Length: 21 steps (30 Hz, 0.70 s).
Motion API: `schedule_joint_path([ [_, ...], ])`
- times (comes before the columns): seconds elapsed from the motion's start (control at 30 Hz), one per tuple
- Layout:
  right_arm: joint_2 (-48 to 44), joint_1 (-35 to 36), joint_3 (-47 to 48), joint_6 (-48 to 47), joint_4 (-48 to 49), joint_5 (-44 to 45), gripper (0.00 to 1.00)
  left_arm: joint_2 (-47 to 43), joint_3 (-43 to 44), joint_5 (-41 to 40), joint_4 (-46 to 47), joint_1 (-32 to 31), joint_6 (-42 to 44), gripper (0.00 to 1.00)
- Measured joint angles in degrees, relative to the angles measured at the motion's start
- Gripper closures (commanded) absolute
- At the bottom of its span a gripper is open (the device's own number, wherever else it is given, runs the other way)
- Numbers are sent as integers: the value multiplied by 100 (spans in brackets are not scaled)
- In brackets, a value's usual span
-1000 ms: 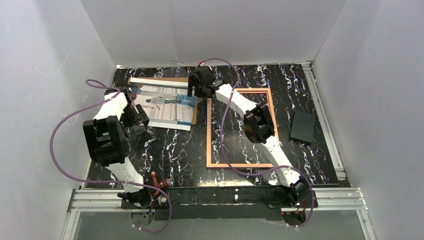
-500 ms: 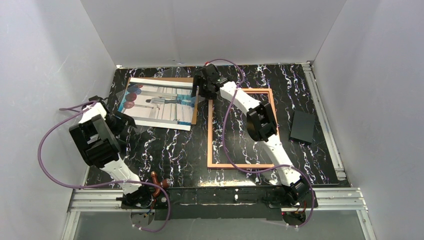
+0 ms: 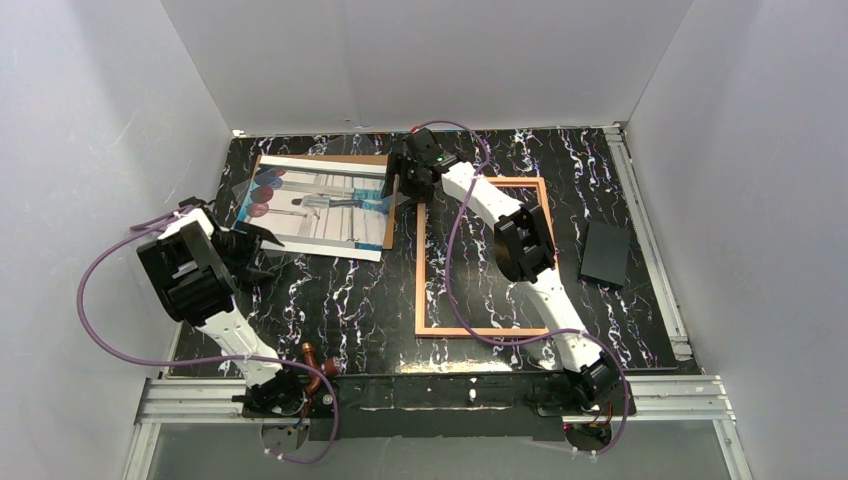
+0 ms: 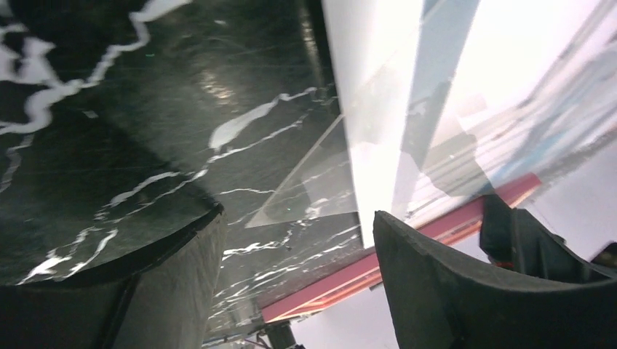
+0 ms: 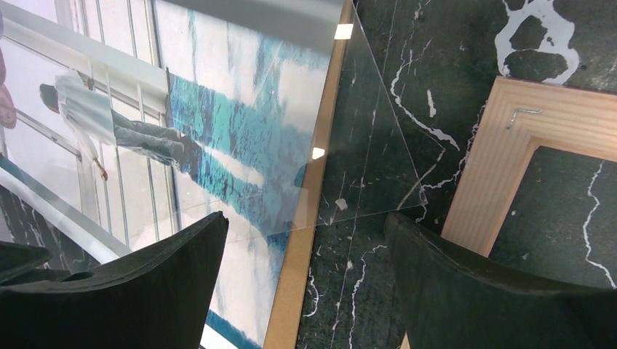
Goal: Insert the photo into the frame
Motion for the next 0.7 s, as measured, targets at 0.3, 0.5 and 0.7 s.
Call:
schedule_joint_path([
  [0.3,-2,-17,-39,48,48,-153,12,81,-350,1008,1058,-4,-186,53],
  [0.5,-15,-33,-72,61,76,-216,12,44,-616,1252,1392,50,-225,67],
  [0.7,-122,-46,-273,57,181,-291,12,-52,-793,1239,1526,63,-190,71],
])
